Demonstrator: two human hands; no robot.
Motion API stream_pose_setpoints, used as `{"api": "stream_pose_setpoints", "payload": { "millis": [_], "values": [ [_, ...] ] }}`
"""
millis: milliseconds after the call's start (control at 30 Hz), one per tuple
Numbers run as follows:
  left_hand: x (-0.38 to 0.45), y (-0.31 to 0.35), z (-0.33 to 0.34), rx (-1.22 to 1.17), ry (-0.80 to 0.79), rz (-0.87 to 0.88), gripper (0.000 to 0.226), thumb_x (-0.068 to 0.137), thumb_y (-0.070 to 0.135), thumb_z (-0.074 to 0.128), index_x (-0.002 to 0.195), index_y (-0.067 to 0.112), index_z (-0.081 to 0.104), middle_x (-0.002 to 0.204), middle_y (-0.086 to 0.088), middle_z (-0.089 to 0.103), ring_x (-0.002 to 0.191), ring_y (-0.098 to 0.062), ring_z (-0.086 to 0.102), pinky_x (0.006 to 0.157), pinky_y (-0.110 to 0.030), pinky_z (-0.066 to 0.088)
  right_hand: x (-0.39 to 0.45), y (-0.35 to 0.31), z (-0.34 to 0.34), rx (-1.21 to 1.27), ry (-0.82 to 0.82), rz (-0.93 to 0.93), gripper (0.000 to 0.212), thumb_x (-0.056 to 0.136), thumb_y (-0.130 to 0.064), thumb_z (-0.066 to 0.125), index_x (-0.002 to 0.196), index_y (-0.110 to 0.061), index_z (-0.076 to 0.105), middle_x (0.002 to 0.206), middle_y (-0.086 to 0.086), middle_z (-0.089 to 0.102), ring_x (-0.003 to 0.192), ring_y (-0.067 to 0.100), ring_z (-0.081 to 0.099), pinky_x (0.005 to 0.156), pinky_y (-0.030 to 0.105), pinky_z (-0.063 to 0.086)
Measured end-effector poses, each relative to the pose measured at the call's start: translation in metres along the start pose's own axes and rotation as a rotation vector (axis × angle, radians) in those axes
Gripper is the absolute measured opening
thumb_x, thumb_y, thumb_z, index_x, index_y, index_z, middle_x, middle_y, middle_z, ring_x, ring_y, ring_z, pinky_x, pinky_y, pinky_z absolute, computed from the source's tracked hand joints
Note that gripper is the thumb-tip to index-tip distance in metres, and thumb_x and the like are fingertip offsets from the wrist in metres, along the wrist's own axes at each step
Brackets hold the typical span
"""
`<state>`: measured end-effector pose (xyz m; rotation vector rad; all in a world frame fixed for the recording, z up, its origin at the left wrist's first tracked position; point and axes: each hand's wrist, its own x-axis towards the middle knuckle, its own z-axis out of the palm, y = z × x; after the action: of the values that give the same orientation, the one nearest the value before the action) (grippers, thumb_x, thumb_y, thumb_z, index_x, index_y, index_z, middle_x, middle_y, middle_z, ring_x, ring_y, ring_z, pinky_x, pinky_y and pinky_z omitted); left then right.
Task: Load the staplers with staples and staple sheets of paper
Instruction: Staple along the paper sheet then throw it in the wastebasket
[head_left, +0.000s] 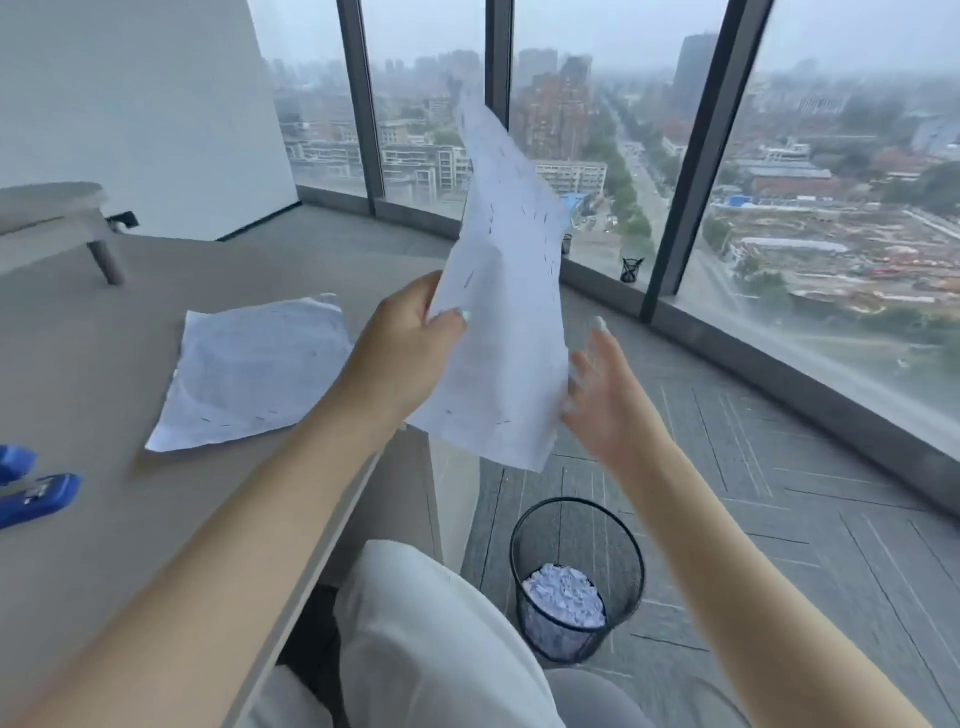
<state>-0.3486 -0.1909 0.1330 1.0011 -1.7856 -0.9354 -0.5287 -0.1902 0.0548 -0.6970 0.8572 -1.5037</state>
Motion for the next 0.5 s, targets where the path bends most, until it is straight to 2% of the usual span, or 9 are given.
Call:
{"api": "stream_pose_setpoints", "payload": {
  "millis": [67, 133, 200, 267, 367, 400, 500],
  "values": [
    [0.016, -0.018, 0.02, -0.07, -0.033, -0.121, 0.028, 0.09, 0.011, 0.045, 0.086, 0.034, 0.059, 0.093, 0.007, 0.066, 0.089, -0.016, 0.063, 0.079, -0.032, 0.051, 0.013, 0.009, -0.035, -0.033, 0.005, 0.098, 0.05, 0.086, -0.048, 0.05, 0.13, -0.022, 0.049, 0.132, -0.001, 0.057, 0.12, 0.017, 0.055, 0.103, 0.043, 0.039],
    [0.033, -0.043, 0.04, -0.094, -0.066, -0.256, 0.026, 0.089, 0.009, 0.047, 0.085, 0.031, 0.059, 0.089, 0.004, 0.066, 0.089, -0.024, 0.063, 0.085, -0.042, 0.051, 0.023, 0.014, -0.065, -0.082, 0.12, 0.181, 0.039, 0.086, -0.04, 0.057, 0.119, -0.02, 0.058, 0.115, -0.002, 0.069, 0.104, 0.015, 0.065, 0.085, 0.038, 0.051],
    [0.047, -0.073, 0.059, -0.093, -0.109, -0.375, 0.021, 0.088, 0.006, 0.048, 0.095, 0.021, 0.06, 0.083, 0.005, 0.062, 0.078, -0.022, 0.062, 0.073, -0.037, 0.053, 0.031, 0.023, -0.096, -0.163, 0.264, 0.256, 0.031, 0.084, -0.032, 0.063, 0.111, -0.016, 0.062, 0.105, 0.001, 0.072, 0.089, 0.017, 0.07, 0.066, 0.033, 0.056],
    [0.055, -0.107, 0.079, -0.009, -0.181, -0.478, 0.024, 0.086, 0.006, 0.049, 0.107, 0.015, 0.057, 0.086, 0.002, 0.062, 0.072, -0.016, 0.06, 0.06, -0.027, 0.05, 0.039, 0.036, -0.125, -0.216, 0.403, 0.339, 0.033, 0.082, -0.028, 0.068, 0.11, -0.012, 0.063, 0.105, 0.005, 0.071, 0.09, 0.022, 0.069, 0.07, 0.035, 0.056],
    [0.055, -0.163, 0.109, -0.018, -0.311, -0.717, 0.03, 0.083, 0.0, 0.051, 0.112, 0.009, 0.05, 0.106, -0.009, 0.06, 0.089, -0.024, 0.06, 0.068, -0.033, 0.052, 0.043, 0.066, -0.168, -0.277, 0.569, 0.504, 0.032, 0.082, -0.023, 0.068, 0.109, -0.007, 0.062, 0.105, 0.009, 0.067, 0.089, 0.026, 0.064, 0.076, 0.037, 0.053],
    [0.052, -0.181, 0.12, -0.055, -0.35, -0.801, 0.031, 0.083, -0.003, 0.05, 0.113, 0.005, 0.05, 0.106, -0.012, 0.059, 0.089, -0.024, 0.059, 0.067, -0.032, 0.052, 0.043, 0.078, -0.181, -0.3, 0.61, 0.558, 0.03, 0.083, -0.022, 0.066, 0.108, -0.006, 0.061, 0.105, 0.01, 0.065, 0.089, 0.027, 0.063, 0.076, 0.037, 0.051],
    [0.041, -0.222, 0.15, -0.09, -0.365, -0.937, 0.024, 0.083, -0.011, 0.044, 0.102, 0.002, 0.051, 0.087, -0.011, 0.056, 0.074, -0.02, 0.053, 0.059, -0.027, 0.046, 0.041, 0.11, -0.214, -0.383, 0.705, 0.72, 0.024, 0.084, -0.019, 0.061, 0.104, -0.007, 0.055, 0.105, 0.013, 0.059, 0.09, 0.029, 0.056, 0.076, 0.037, 0.045]
  ]
}}
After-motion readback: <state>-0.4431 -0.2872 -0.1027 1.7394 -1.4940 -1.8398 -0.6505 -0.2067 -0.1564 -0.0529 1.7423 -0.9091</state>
